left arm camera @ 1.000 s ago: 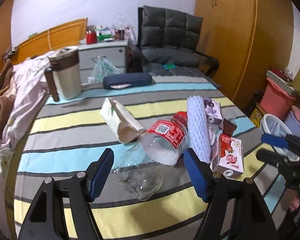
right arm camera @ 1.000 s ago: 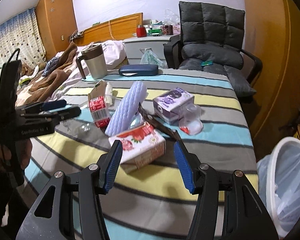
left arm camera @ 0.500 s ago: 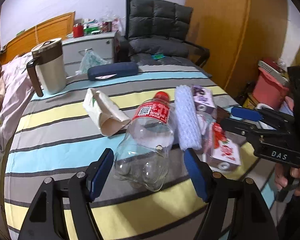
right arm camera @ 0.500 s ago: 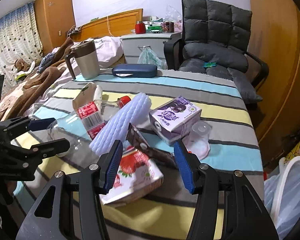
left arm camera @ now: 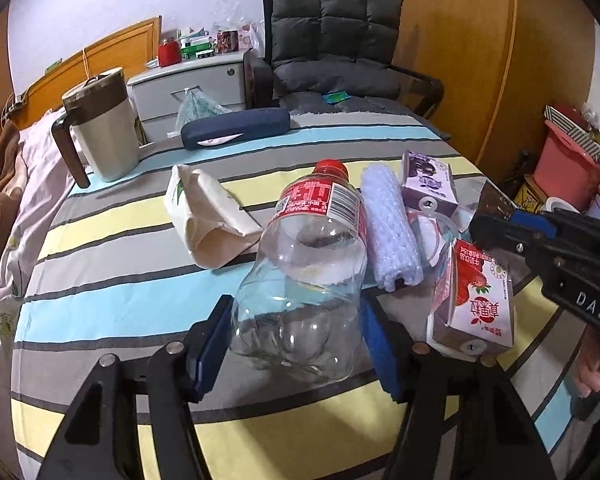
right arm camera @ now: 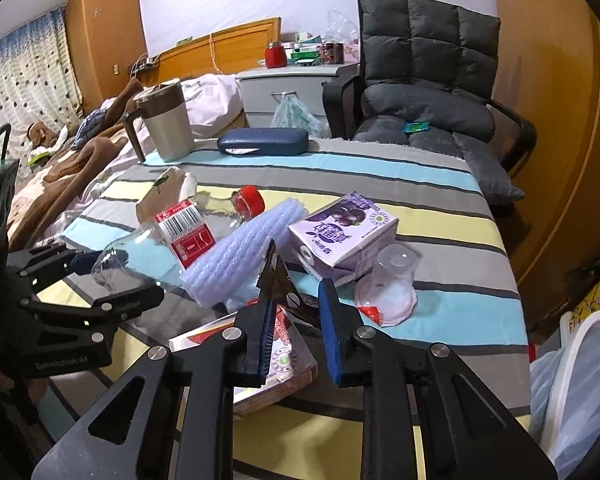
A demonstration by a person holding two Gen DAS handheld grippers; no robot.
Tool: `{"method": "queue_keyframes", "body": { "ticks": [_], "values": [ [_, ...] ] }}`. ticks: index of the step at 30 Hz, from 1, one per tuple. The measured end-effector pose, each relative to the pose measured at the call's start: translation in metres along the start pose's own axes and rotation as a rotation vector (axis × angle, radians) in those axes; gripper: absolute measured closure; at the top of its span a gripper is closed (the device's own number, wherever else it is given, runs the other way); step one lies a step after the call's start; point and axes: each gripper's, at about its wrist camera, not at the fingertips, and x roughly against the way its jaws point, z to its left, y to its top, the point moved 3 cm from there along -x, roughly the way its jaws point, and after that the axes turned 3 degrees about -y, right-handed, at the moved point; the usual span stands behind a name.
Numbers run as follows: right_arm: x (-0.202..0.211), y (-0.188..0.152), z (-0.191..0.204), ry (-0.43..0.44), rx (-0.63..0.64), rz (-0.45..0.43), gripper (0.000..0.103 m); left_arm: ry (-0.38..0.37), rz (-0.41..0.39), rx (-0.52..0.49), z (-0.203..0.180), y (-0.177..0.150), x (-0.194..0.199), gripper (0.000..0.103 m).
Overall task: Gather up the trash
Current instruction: 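Reach the left tool to the clear red-capped bottle while the right tool reaches the red-printed box, then close the left tool on the clear bottle while the right tool grasps a brown wrapper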
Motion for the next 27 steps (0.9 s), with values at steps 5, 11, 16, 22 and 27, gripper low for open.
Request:
{"method": "queue_keyframes", "body": {
  "ticks": [5, 11, 16, 22, 27],
  "values": [
    [0.008, -0.003, -0.005, -0.002, -0.024, -0.010, 0.084, 0.006, -0.016, 0.002, -0.001, -0.001, 0.006, 0.038],
    [0.017, -0.008, -0.009, -0.008, -0.039, -0.018, 0.091, 0.007, -0.029, 0.025, -0.001, -0.007, 0.015, 0.038],
    [0.026, -0.010, -0.013, -0.008, -0.063, -0.034, 0.091, 0.001, -0.040, 0.054, -0.001, -0.016, 0.028, 0.038],
    [0.041, -0.017, -0.016, -0.009, -0.083, -0.054, 0.091, -0.005, -0.054, 0.076, -0.003, -0.029, 0.047, 0.038],
    [0.051, -0.024, -0.019, -0.006, -0.104, -0.056, 0.091, -0.012, -0.064, 0.090, -0.006, -0.040, 0.062, 0.038]
  ]
}}
